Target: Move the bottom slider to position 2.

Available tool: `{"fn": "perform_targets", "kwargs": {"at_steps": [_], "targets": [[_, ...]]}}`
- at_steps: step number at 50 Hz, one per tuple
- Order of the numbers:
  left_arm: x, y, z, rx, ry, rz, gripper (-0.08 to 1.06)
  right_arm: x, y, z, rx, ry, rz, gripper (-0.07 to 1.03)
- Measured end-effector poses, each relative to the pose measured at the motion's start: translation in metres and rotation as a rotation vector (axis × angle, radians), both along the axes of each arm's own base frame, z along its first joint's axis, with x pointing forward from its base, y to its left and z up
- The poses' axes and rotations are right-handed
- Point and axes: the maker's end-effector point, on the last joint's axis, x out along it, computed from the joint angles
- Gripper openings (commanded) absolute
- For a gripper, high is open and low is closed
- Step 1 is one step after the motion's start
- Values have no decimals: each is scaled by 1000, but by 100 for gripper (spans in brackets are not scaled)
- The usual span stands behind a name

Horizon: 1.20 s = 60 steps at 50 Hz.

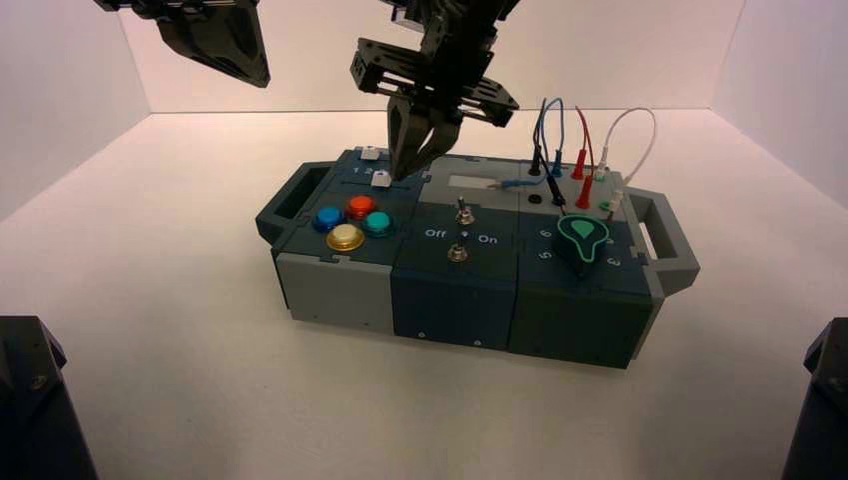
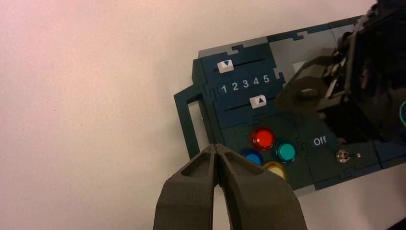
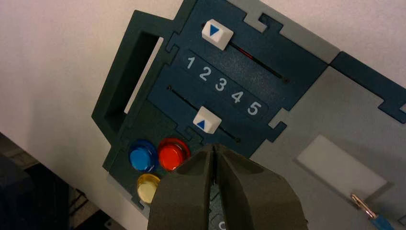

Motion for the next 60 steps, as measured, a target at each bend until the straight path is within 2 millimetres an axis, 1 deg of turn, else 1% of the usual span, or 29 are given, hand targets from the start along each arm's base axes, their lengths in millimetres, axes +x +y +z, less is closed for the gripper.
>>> {"fn": "perform_targets", "kwargs": {"at_steps": [22, 40, 50, 60], "targets": [[0, 0, 1, -2, -2, 1, -3, 4, 2, -14, -17, 19, -2, -2], [0, 0, 1, -2, -3, 0, -3, 10, 0, -13, -15, 14, -12, -2], [0, 0, 1, -3, -3, 1, -3, 14, 4, -13, -10, 12, -12, -2], [0, 0, 1, -3, -2, 1, -3, 14, 7, -13, -11, 16, -6, -2]]}}
